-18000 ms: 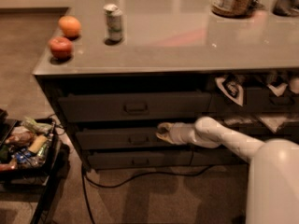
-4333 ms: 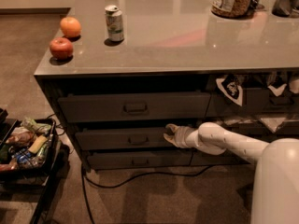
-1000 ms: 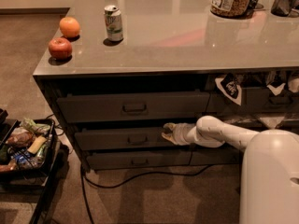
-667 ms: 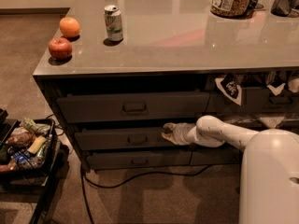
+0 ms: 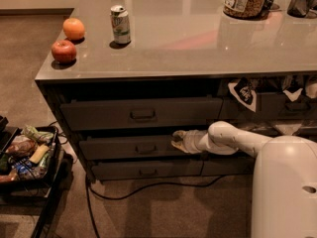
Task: Open middle drawer
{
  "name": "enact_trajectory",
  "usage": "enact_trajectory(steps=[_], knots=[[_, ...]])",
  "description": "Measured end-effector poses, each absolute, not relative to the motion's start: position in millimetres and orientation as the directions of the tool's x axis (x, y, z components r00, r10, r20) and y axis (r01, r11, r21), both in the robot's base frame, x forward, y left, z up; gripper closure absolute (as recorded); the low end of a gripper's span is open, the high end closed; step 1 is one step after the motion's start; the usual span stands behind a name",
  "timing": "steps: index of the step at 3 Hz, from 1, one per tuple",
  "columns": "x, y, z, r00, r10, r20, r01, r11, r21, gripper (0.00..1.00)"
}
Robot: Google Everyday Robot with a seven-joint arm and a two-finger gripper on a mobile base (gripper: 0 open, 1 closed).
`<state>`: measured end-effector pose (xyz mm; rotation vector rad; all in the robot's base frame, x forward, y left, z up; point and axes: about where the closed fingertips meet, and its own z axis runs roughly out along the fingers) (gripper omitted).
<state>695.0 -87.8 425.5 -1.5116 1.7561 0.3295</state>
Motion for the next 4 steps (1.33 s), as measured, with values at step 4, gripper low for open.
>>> enact_trajectory(steps=[4], knots=[[694.6,-86.9,427.0,0.007,-0.716,-0.698,-0.933,0.247,-0.263,1.0]])
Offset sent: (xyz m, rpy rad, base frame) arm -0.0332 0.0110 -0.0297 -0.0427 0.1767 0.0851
